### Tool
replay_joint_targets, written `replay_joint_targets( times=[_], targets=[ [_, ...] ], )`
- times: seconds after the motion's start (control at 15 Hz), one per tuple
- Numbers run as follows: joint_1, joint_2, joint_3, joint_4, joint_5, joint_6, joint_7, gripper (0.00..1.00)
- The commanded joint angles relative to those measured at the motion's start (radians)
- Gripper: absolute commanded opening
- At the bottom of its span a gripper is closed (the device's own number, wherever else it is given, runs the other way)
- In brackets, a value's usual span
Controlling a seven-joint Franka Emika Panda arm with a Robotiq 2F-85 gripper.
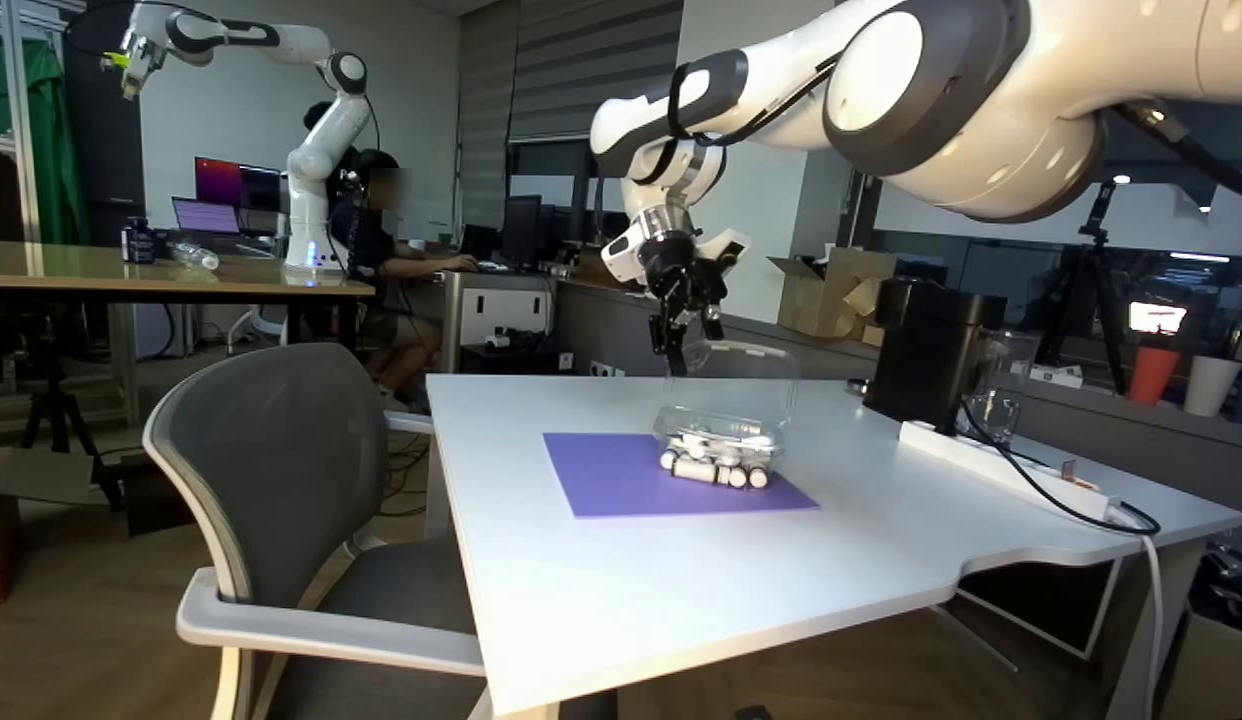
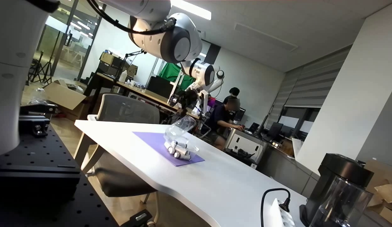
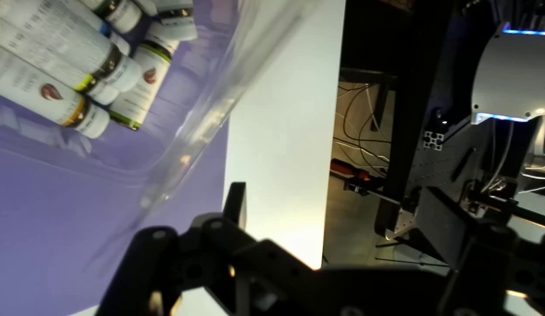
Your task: Take the bottle from the table and put it in the clear bowl then close the lid
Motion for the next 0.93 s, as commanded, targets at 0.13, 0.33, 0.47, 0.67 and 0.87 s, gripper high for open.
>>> replay_joint_targets(
  times=[0.13, 0.33, 0.47, 0.67, 0.87],
  targets=[
    [-0.020, -0.008, -0.056, 0.021, -0.046, 0.229, 0.048, 1.00],
    [-0.048, -0.034, -0.054, 0.032, -0.013, 0.292, 0.132, 1.00],
    [-0.071, -0.079, -0.058, 0.047, -0.013, 0.233, 0.185, 1.00],
    [-0.074, -0.077, -0.057, 0.038, -0.024, 0.246, 0.159, 1.00],
    [-0.087, -0.114, -0.061, 0.038, -0.013, 0.225, 0.170, 1.00]
  ],
)
